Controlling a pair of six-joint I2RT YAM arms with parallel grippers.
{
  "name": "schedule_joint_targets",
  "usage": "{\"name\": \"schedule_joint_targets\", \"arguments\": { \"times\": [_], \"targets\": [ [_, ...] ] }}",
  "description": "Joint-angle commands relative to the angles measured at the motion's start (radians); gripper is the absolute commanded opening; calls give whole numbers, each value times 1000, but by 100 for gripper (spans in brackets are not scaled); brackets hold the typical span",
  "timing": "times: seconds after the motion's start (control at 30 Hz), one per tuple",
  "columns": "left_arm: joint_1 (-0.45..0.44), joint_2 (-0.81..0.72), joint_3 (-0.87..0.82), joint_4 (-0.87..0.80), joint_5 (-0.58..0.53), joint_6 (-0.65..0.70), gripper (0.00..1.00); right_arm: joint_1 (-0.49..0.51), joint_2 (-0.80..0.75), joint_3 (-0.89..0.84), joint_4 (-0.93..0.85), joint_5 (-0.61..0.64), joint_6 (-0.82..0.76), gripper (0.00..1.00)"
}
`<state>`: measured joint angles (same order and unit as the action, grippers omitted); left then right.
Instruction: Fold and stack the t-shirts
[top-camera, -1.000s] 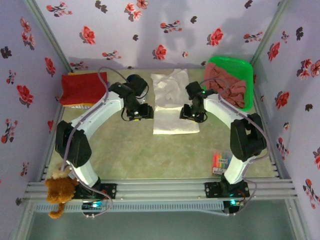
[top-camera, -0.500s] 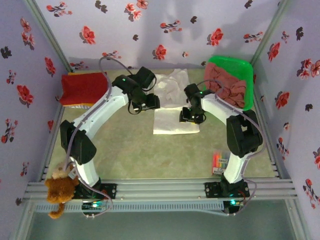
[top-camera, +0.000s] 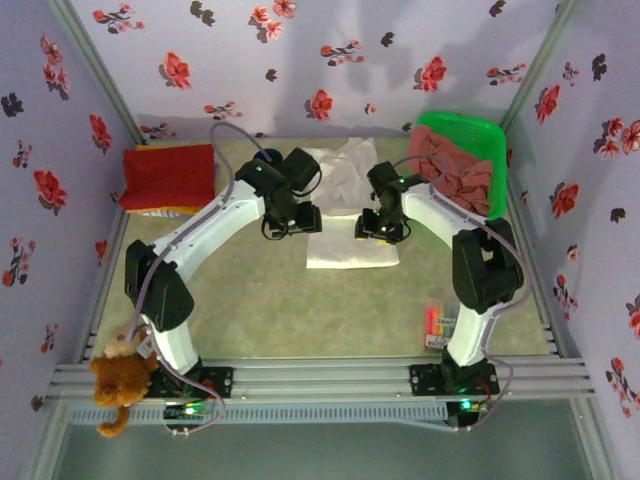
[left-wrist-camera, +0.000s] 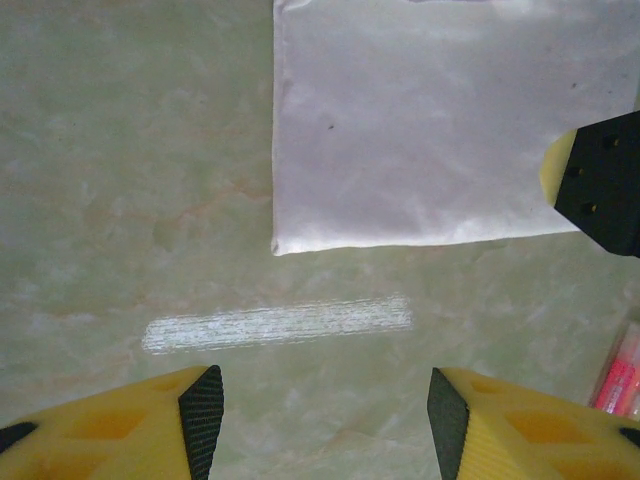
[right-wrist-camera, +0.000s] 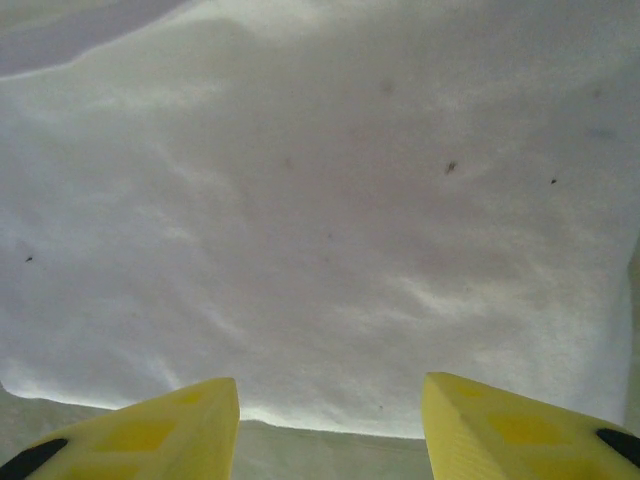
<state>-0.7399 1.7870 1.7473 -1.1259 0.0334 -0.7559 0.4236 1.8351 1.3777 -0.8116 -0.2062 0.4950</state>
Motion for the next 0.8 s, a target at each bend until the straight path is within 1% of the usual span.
{"name": "schedule_joint_targets", "arguments": {
  "times": [0.0,0.17,0.23,0.33,0.4,0.47,0.57,0.67,0.77],
  "targets": [
    [-4,-45,-46,7,-19,34,60,10,-4,42,-7,-7,40,53],
    [24,-103,-175,114,16,52,61,28,0,130,-76,21,50,52],
    [37,-113,-209,146,28,71,61,36,-21,131,-80,27,68,53],
    [54,-112,-246,175,43,97,61,44,-11,127,-78,1,84,53],
    [74,-95,-252,179,79,115,61,44,3,128,-82,2,90,52],
    [107,-80,-251,163,108,107,61,42,2,115,-48,2,92,53],
    [139,-65,-257,232,172,110,61,37,49,160,-61,-19,80,52],
    [139,-4,-209,260,162,115,61,37,113,218,-71,-26,66,52],
    [138,25,-245,369,160,79,61,37,162,271,-80,-16,62,52]
  ]
}}
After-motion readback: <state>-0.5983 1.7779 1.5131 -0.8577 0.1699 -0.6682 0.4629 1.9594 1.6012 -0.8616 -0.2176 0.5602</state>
